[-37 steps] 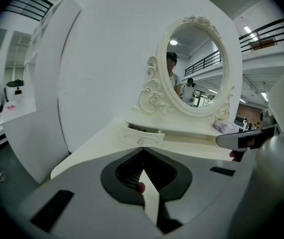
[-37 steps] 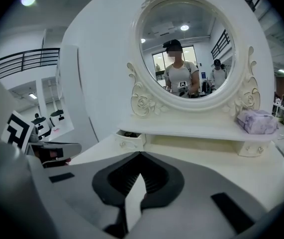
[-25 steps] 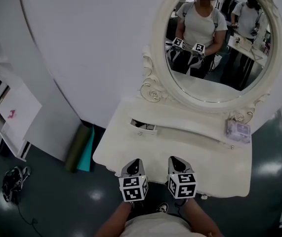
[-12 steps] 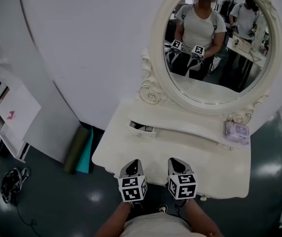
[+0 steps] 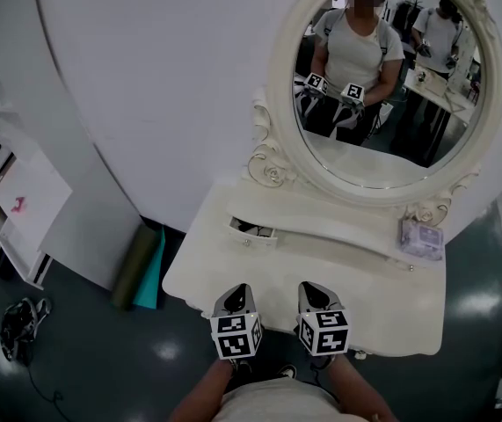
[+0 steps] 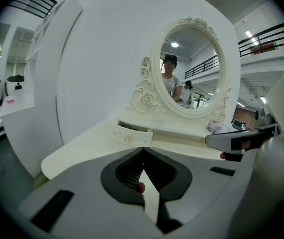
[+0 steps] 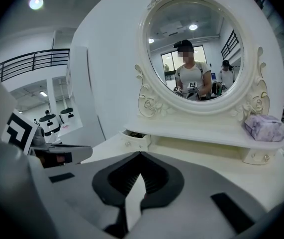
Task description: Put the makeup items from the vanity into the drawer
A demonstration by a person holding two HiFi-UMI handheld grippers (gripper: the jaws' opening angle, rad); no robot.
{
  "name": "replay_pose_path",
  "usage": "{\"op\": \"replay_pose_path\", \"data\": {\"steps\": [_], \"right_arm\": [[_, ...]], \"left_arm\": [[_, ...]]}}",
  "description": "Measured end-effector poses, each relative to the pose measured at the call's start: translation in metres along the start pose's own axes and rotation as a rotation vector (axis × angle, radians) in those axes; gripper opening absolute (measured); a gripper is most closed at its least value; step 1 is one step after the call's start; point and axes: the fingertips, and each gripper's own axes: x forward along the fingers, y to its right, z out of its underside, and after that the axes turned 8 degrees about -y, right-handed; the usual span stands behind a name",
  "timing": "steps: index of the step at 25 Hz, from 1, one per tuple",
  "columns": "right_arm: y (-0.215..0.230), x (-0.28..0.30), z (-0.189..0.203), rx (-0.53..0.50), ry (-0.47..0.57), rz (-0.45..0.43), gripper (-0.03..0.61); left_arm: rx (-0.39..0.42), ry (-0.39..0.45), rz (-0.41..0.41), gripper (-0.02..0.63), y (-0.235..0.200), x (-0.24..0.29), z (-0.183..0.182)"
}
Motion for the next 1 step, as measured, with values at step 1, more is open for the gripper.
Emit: {"op": "replay_pose_path", "data": {"steps": [1], "right_arm": [[0.0007,0.0004,-0.0001,0.001,0.000,0.001,0.017]], "left_arm": [[0.000,0.000,0.001,0.008,0.0003,0.0007,0.0000]]}}
